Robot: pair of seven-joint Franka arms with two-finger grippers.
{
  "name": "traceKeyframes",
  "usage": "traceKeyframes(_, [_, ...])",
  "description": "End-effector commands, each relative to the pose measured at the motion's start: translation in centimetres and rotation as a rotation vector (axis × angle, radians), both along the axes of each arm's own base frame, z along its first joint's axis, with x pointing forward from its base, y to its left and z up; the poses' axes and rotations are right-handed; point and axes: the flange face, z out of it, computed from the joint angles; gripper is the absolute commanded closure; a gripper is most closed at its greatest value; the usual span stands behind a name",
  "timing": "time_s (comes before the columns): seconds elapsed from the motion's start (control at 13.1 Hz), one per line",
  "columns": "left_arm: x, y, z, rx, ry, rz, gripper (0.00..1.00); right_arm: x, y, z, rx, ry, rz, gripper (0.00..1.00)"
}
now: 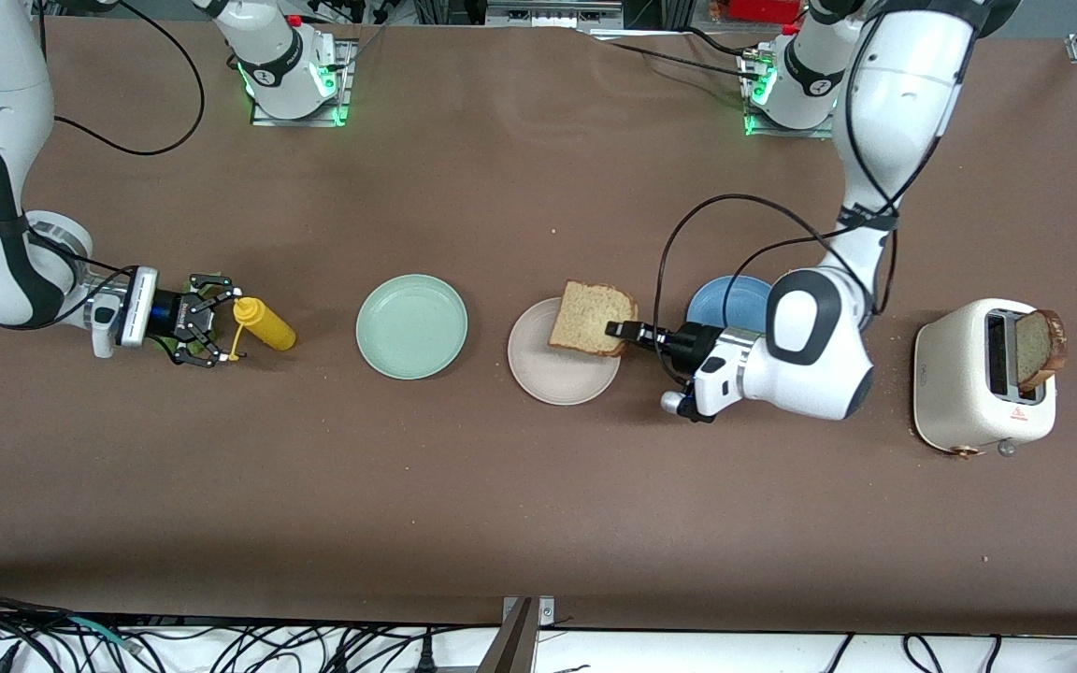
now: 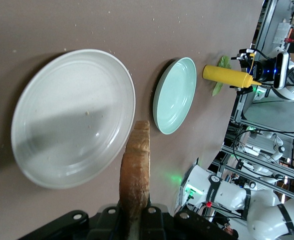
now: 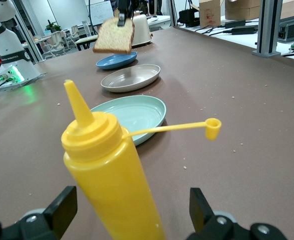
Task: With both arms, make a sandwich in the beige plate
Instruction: 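Lift the toast from the toaster and place it on the beige plate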
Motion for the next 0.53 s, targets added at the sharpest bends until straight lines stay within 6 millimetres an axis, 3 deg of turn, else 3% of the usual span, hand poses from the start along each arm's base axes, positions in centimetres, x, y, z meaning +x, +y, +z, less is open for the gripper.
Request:
traceKeyframes(0.0, [0.3, -2.4, -2.0, -0.01, -0.054, 0.012, 1.0, -0.3, 0.5, -0.7, 0.027, -0.011, -0.017, 0.01])
traceKeyframes(0.23, [0.1, -3.6, -4.0, -0.044, -0.08, 0.047, 1.0, -0.9, 1.7, -1.5, 0.055, -0.008, -0.027, 0.01])
traceKeyframes(0.3, [0.1, -3.3, -4.4, -0.055, -0.102, 0.033, 0.54, -1.2, 1.8, -1.9, 0.064, -0.015, -0.034, 0.01])
traceKeyframes(0.38, [0.1, -3.2, -4.5, -0.08, -0.136, 0.019, 0.01, -1.5, 1.9, -2.3, 0.069, -0.011, -0.04, 0.02])
traceKeyframes(0.46, [0.1, -2.7, -4.9, -0.087, -0.149, 0.019, 0.0, -1.5, 1.9, -2.4, 0.068, -0.011, -0.04, 0.08])
